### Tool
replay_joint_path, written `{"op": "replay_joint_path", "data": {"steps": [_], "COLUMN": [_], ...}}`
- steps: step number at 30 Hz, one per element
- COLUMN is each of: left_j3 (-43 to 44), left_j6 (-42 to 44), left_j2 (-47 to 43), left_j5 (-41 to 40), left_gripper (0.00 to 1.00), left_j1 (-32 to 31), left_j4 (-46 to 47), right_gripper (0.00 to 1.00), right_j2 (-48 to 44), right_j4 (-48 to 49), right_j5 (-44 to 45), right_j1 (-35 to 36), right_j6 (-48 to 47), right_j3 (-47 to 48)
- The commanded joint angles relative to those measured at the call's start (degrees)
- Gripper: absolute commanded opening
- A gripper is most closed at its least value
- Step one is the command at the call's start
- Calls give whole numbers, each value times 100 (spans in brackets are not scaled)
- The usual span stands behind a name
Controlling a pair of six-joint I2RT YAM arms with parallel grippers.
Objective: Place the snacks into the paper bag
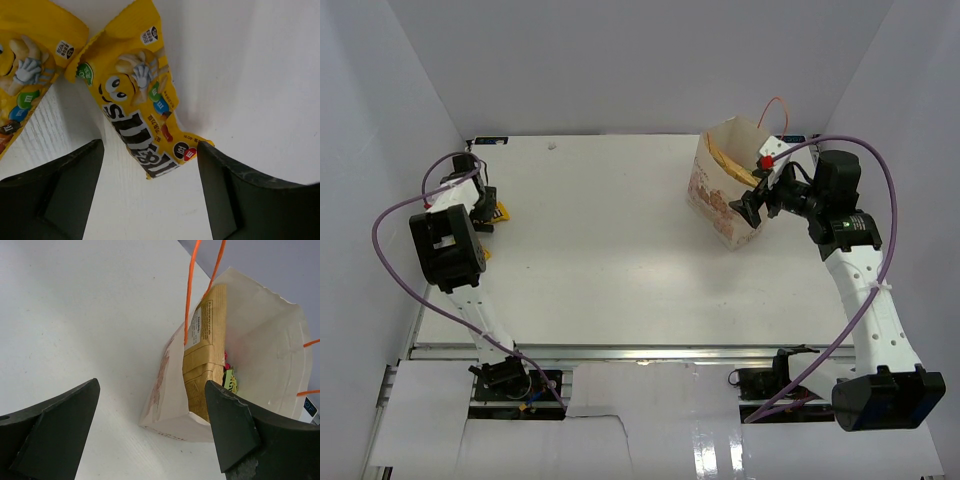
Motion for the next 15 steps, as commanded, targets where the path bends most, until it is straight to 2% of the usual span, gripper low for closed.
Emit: {"op": "replay_joint_path", "data": {"steps": [1,5,6,9,12,13,15], "left_j3": [224,198,189,180,119,-3,-153], "left_j6": [-246,-211,-115,35,535,902,1246], "left_j2": [79,272,290,281,203,98,-43], "left_j5": [-196,41,120,365,778,1145,1534], "left_gripper": [85,73,66,62,56,51,47], "left_j1": [141,299,317,308,291,282,203], "left_j4": [-283,-415,-424,-380,-29,120,585], "right_gripper": [91,91,91,91,91,91,91], "right_j2": [-141,-168,-185,-238,-317,-334,-378], "right_j4": [6,-38,-55,-82,-169,-205,-354], "right_j5": [-207,-225,-225,-286,-488,-567,-883], "right_j1": [-47,-47,-47,-47,-47,-56,-47], "right_j6": [19,37,28,19,-7,-33,-173], "right_j3": [-77,-7,11,46,37,20,28]}}
